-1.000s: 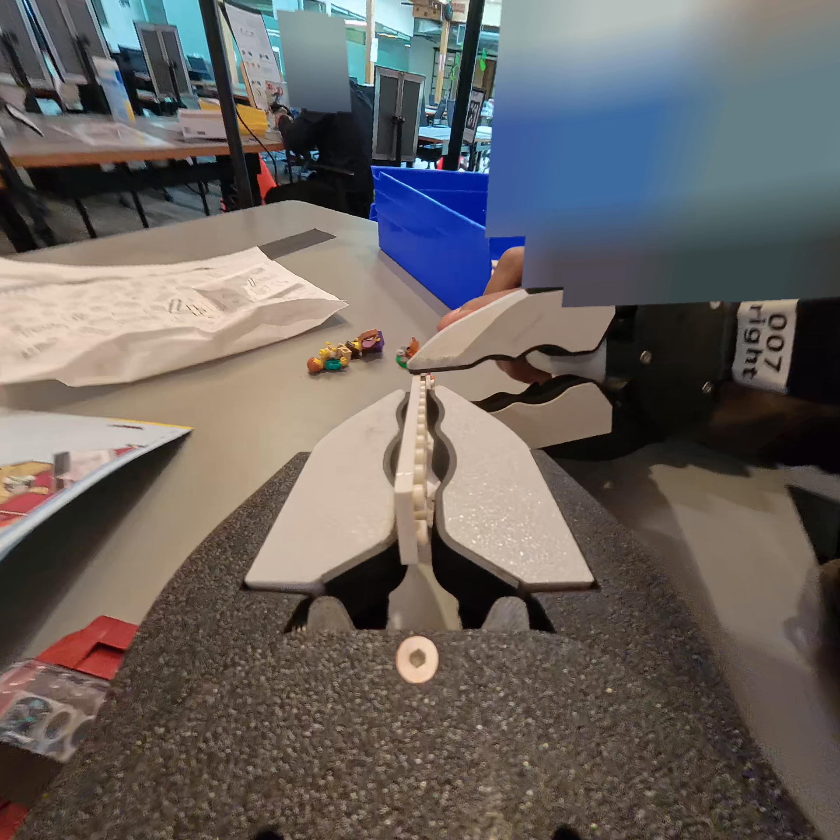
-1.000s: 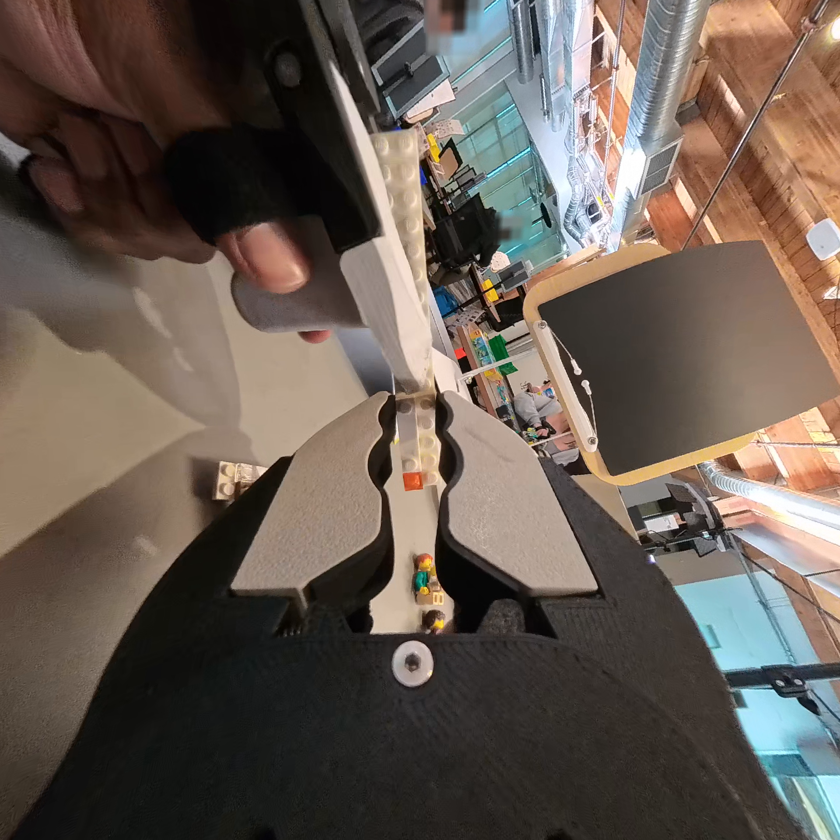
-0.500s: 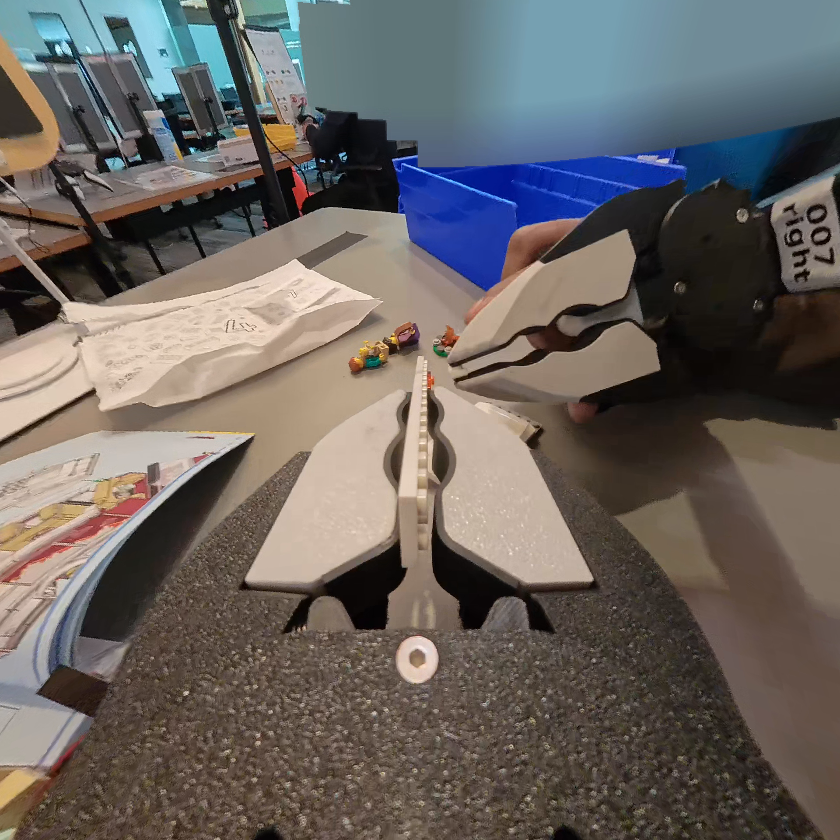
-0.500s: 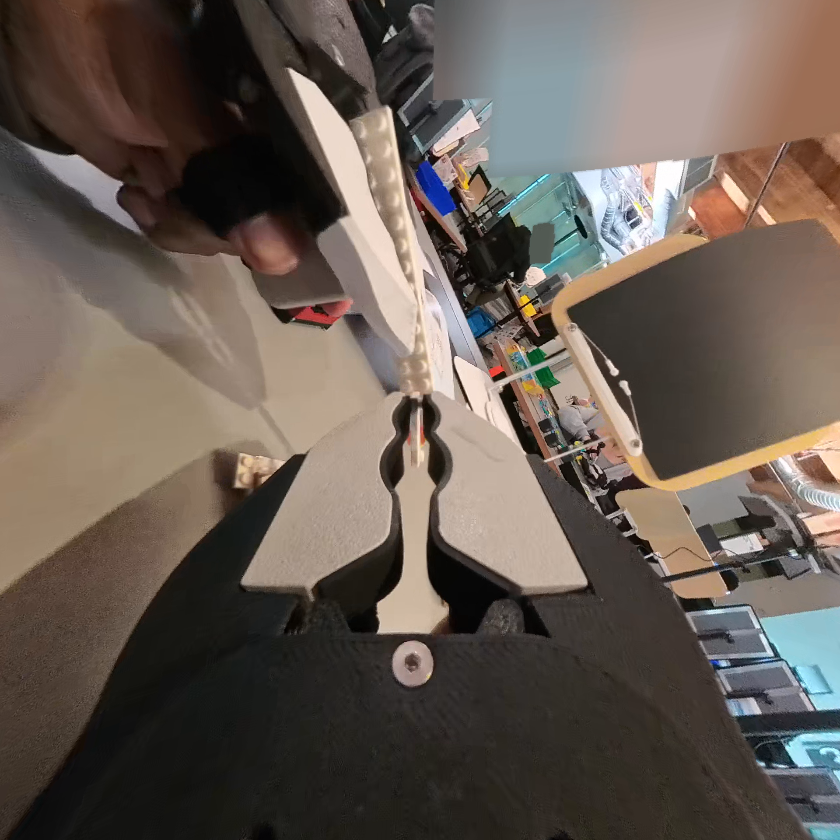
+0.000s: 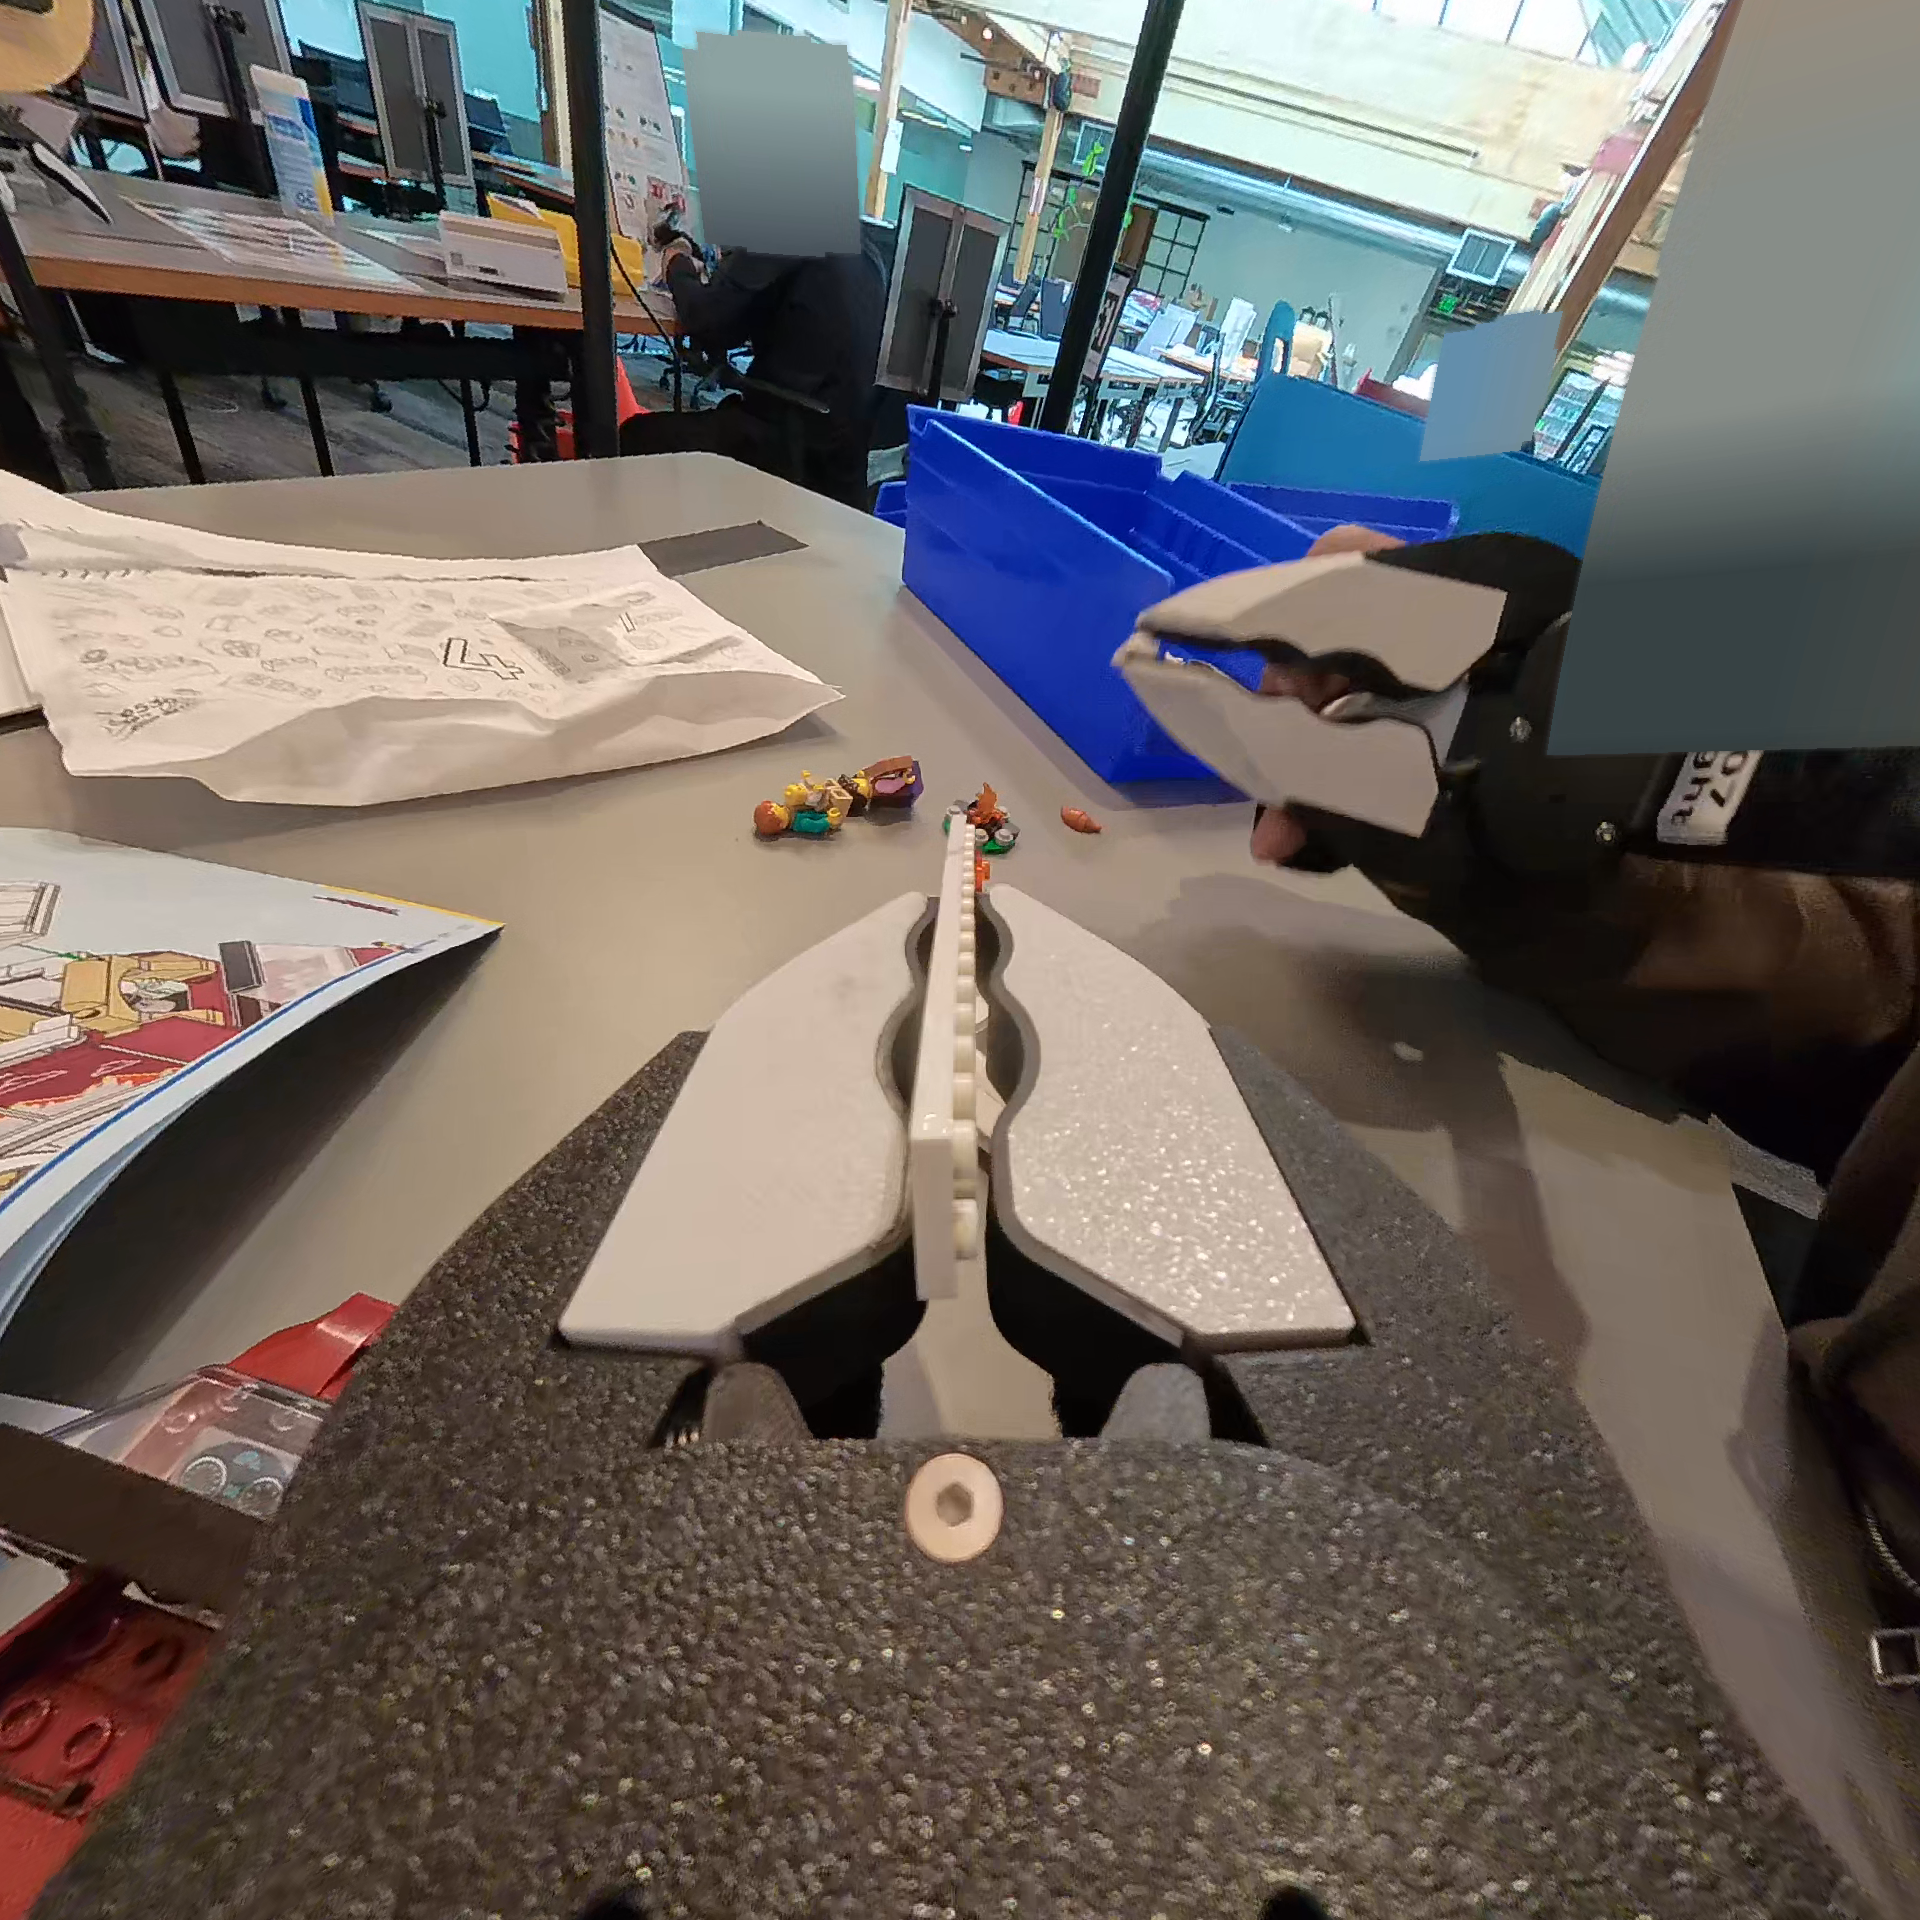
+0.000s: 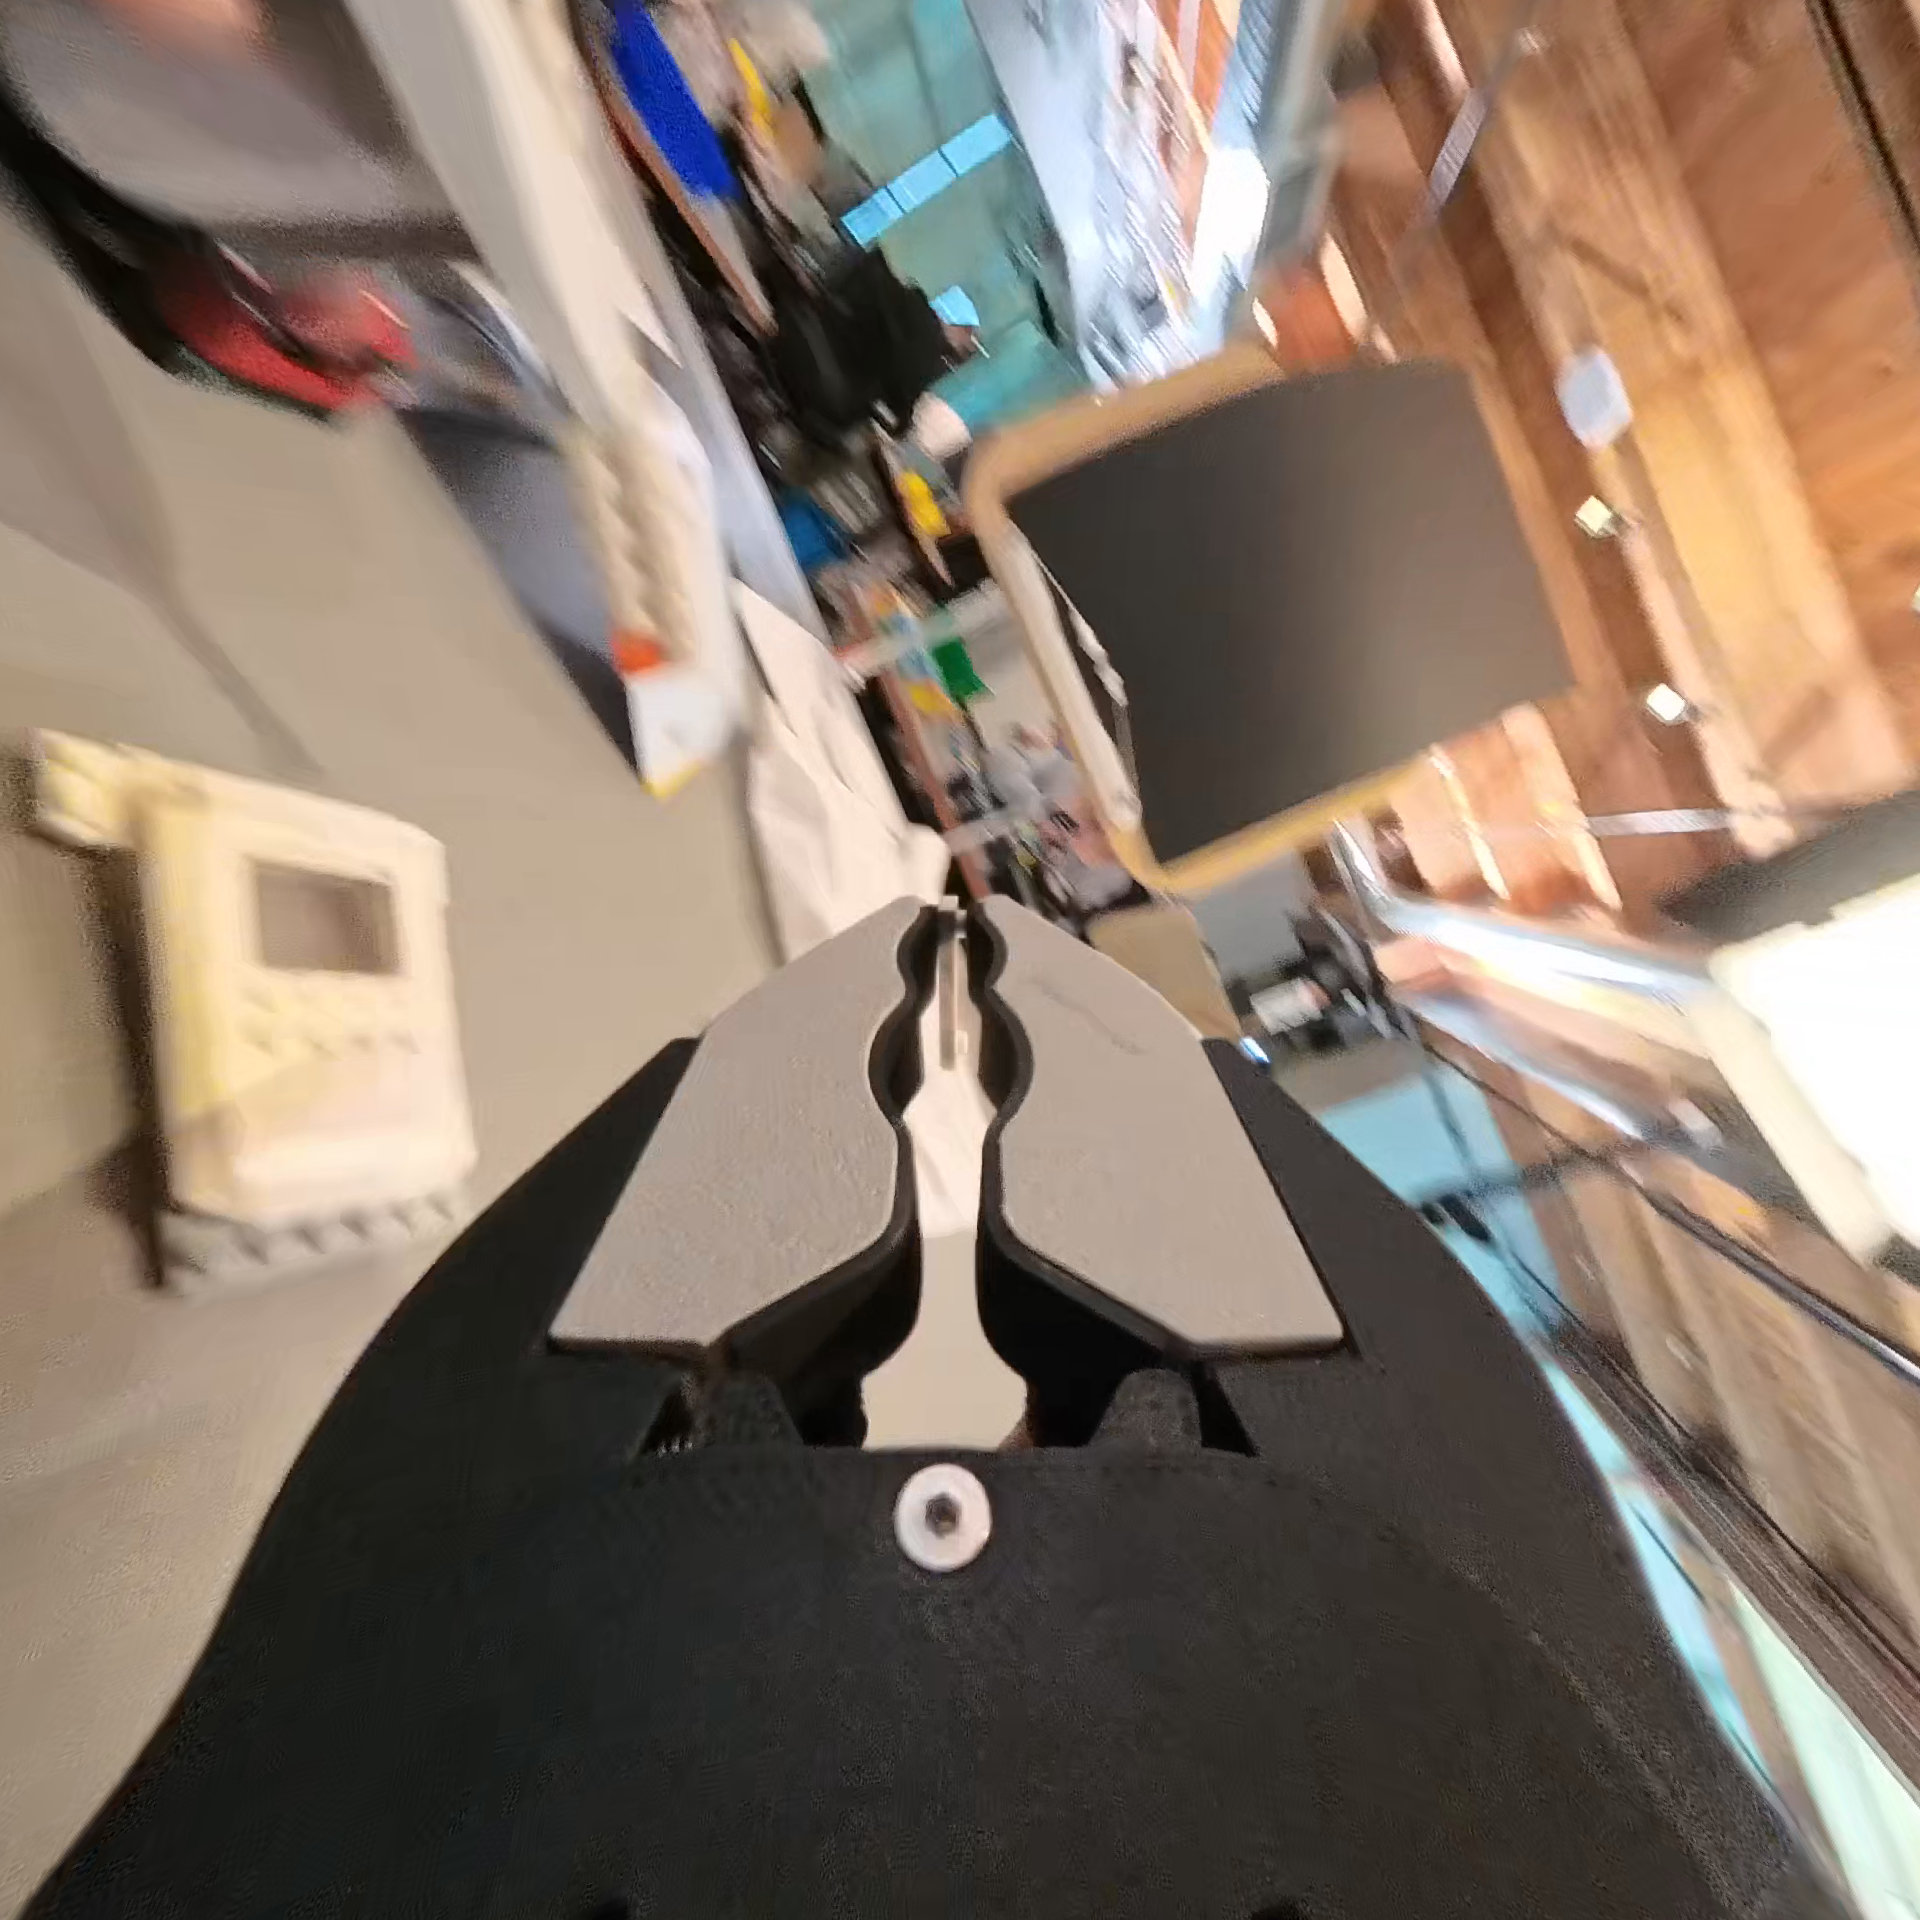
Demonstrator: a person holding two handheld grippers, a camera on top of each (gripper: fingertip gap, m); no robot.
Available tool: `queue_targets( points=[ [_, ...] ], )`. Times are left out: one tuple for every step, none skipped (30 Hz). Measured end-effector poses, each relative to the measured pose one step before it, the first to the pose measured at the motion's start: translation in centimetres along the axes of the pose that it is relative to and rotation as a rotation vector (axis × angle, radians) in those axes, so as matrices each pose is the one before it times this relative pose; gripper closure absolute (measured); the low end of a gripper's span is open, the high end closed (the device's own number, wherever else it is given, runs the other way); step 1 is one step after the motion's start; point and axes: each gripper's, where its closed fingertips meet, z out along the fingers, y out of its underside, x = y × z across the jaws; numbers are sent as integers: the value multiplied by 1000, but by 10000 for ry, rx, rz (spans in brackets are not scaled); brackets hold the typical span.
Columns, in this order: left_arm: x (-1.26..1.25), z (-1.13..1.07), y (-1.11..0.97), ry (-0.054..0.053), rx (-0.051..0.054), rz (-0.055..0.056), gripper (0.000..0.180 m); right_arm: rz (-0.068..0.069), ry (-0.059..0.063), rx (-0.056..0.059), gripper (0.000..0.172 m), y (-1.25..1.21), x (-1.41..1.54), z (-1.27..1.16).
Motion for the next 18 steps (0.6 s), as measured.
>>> queue_targets(
  points=[
    [121,-19,-91,30,27,14,175,-38,650,-629,167,1659,1634,-881],
    [116,-7,-54,29,12,18,175,32,612,-666,167,1957,1779,-856],
    [137,-7,-96,31,35,24,175,154,492,-642,167,2139,1774,-751],
    [141,-8,-83,27,33,21,175,276,403,-602,167,2208,1724,-556],
    [151,4,-41,32,7,21,175,351,269,-564,167,2130,1513,-310],
    [139,19,-21,27,-4,19,175,413,68,-581,167,1993,1114,-14],
    [126,7,-20,23,1,8,175,389,-166,-673,167,1925,559,289],
    [103,16,3,28,0,-1,175,273,-315,-631,163,1604,99,410],
    [83,17,3,24,-2,6,175,181,-196,-394,157,994,25,341],
    [22,3,32,-3,-2,13,175,78,-157,-151,155,343,-111,159],
    [-42,-5,16,-23,1,-5,175,-30,-131,44,154,-220,-272,-24],
    [-59,-17,16,-10,10,-28,175,-102,-82,126,154,-570,-360,-104],
    [-48,-19,-6,9,14,-48,175,-138,-99,155,154,-766,-492,-123],
    [-50,-24,-35,21,41,-63,175,-142,-219,206,155,-960,-771,-120],
    [-29,-32,-42,29,48,-68,175,-98,-371,299,155,-1228,-1075,-96],
    [-22,-25,-15,33,43,-59,175,-18,-456,372,156,-1456,-1332,-53],
    [-29,-11,15,37,31,-58,175,36,-503,429,157,-1624,-1518,54],
    [17,-5,55,62,-1,-67,175,55,-573,453,158,-1704,-1742,191]
  ],
)
